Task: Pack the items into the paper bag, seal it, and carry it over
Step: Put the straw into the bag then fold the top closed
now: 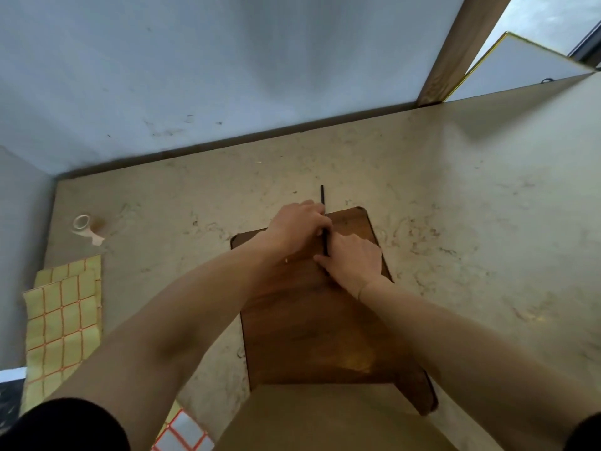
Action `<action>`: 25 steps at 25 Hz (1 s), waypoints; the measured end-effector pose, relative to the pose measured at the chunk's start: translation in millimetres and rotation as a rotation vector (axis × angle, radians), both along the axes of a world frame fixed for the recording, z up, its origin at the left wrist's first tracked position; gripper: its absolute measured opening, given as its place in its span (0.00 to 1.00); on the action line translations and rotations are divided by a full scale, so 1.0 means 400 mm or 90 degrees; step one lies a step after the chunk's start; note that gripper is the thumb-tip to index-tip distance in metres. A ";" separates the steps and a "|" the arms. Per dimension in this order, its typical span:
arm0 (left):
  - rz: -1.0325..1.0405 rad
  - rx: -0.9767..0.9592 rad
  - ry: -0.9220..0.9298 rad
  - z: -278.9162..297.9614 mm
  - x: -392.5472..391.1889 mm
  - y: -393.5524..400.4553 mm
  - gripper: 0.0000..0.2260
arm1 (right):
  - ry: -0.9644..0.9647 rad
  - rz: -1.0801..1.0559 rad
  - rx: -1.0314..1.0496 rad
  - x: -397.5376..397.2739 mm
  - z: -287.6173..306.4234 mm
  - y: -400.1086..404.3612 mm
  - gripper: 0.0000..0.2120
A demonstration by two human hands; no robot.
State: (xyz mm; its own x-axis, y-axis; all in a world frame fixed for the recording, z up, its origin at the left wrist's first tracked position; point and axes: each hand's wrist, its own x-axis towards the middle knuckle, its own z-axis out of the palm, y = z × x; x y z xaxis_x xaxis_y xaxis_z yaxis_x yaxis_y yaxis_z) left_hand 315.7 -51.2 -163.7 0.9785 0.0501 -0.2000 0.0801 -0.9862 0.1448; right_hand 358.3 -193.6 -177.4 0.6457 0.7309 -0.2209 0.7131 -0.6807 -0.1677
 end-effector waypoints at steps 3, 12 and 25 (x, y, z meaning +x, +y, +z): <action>-0.028 0.019 -0.021 -0.012 0.006 0.007 0.10 | -0.016 0.022 0.004 0.012 0.000 0.001 0.10; -0.085 0.101 -0.125 0.028 -0.036 0.003 0.07 | -0.037 0.055 0.016 0.078 0.074 -0.054 0.07; 0.124 -0.233 -0.336 0.500 -0.268 -0.201 0.03 | 0.399 -0.027 0.613 -0.051 0.597 -0.264 0.05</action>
State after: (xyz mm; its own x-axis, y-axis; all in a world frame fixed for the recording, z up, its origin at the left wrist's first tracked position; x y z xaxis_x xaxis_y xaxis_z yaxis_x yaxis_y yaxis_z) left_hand 208.7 -131.6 36.4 0.9299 0.2553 0.2648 0.0783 -0.8408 0.5356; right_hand 337.8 -299.2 61.4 0.6481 0.7510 0.1263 0.2995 -0.0989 -0.9489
